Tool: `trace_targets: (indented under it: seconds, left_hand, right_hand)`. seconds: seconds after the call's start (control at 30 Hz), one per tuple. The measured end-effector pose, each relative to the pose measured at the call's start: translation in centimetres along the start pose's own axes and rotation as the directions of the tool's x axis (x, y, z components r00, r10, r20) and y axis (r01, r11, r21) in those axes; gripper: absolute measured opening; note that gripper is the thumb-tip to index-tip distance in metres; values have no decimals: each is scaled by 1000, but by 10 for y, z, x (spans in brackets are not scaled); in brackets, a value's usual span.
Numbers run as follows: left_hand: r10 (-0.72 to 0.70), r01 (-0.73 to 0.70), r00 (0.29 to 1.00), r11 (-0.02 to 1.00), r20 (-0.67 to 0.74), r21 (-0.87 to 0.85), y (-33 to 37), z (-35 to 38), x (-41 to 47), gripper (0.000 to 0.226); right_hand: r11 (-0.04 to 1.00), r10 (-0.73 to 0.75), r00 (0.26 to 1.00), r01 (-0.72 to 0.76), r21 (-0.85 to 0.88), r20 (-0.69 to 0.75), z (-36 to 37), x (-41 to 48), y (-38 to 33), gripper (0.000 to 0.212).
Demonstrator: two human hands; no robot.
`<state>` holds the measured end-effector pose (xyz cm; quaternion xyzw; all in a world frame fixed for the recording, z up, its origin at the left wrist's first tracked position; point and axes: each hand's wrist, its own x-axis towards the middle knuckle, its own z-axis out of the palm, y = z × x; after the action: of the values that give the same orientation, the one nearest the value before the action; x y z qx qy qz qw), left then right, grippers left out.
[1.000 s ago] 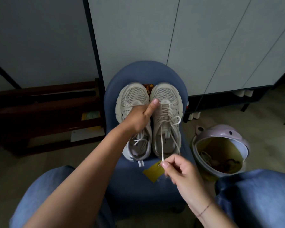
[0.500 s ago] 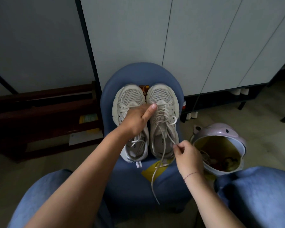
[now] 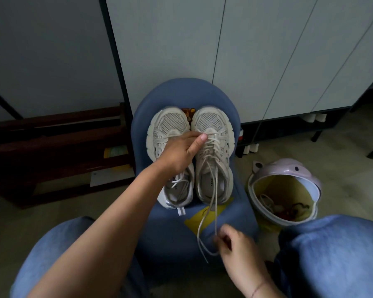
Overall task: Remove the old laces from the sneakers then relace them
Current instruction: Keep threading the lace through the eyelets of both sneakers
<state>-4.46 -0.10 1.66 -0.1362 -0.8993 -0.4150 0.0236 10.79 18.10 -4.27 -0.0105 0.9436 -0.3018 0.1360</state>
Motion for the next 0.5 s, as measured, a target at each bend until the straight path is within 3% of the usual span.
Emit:
trace_targets:
  seconds: [0.07,0.23,0.4,0.5]
  left_hand:
    - [4,-4,1000,1000,4,15,0,1,0,58]
    - [13,-13,1000,998,5,55,1,0,0,57]
    - [28,-28,1000,998,0,64,1,1,0,67]
    - [23,-23,1000,998,-6,52,1,1,0,64]
  right_hand:
    - [1000,-20,999,20,21,-37,-3,5,1,21]
    - [918,52,975,39,394,-217,-14,32,-7,5]
    - [878,63,924,128,462,-376,-13,46,-27,7]
    - [836,108,959,54,547,-261,-16,59,-40,13]
